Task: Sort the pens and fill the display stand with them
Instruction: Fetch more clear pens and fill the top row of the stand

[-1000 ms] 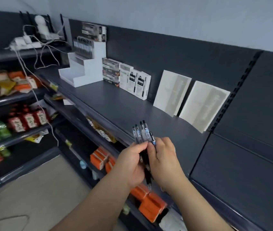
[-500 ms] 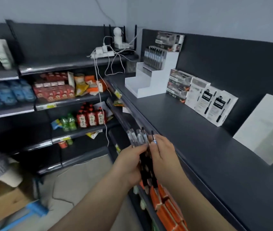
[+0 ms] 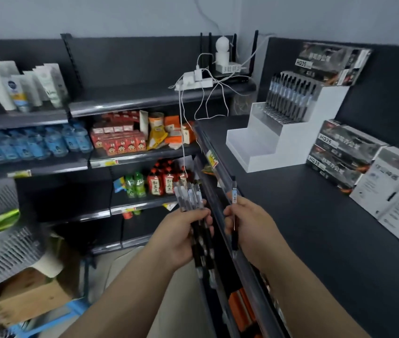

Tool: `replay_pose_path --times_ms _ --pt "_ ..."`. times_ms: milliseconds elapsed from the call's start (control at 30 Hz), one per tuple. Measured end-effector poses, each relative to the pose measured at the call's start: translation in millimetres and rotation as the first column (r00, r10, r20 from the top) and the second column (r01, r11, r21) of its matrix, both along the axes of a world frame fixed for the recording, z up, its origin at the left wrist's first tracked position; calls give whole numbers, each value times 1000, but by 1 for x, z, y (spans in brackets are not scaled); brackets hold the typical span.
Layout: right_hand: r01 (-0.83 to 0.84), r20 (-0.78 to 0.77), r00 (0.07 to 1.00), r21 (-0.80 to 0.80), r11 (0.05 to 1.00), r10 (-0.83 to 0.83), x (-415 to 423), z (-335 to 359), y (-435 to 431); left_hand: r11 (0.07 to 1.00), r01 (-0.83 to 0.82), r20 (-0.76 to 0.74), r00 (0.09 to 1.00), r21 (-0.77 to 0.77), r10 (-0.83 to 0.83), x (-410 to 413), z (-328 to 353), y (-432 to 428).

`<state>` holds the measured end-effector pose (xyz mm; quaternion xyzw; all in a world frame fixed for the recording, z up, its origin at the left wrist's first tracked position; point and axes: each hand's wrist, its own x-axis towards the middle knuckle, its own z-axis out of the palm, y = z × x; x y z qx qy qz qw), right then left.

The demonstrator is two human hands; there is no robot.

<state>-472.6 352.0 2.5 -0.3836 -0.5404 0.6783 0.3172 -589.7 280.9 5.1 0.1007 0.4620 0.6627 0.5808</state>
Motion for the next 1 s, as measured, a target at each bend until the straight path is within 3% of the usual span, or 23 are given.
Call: replay_pose_path --times_ms 167,433,567,767,1000 --pt "-25 103 995 132 991 12 -40 -3 48 999 40 -30 999 -3 -40 -43 -3 50" --pt "183 167 961 219 959 -221 -114 12 123 981 192 4 981 -7 -192 -141 5 152" --pt "386 186 878 270 882 -441 -131 21 155 974 224 10 975 28 -224 -173 12 205" --pt "614 83 751 279 738 -656 -121 32 200 944 330 94 939 18 -330 -177 6 277" --pt "662 -28 678 456 594 -734 -102 68 269 948 310 63 947 68 -315 -163 25 346"
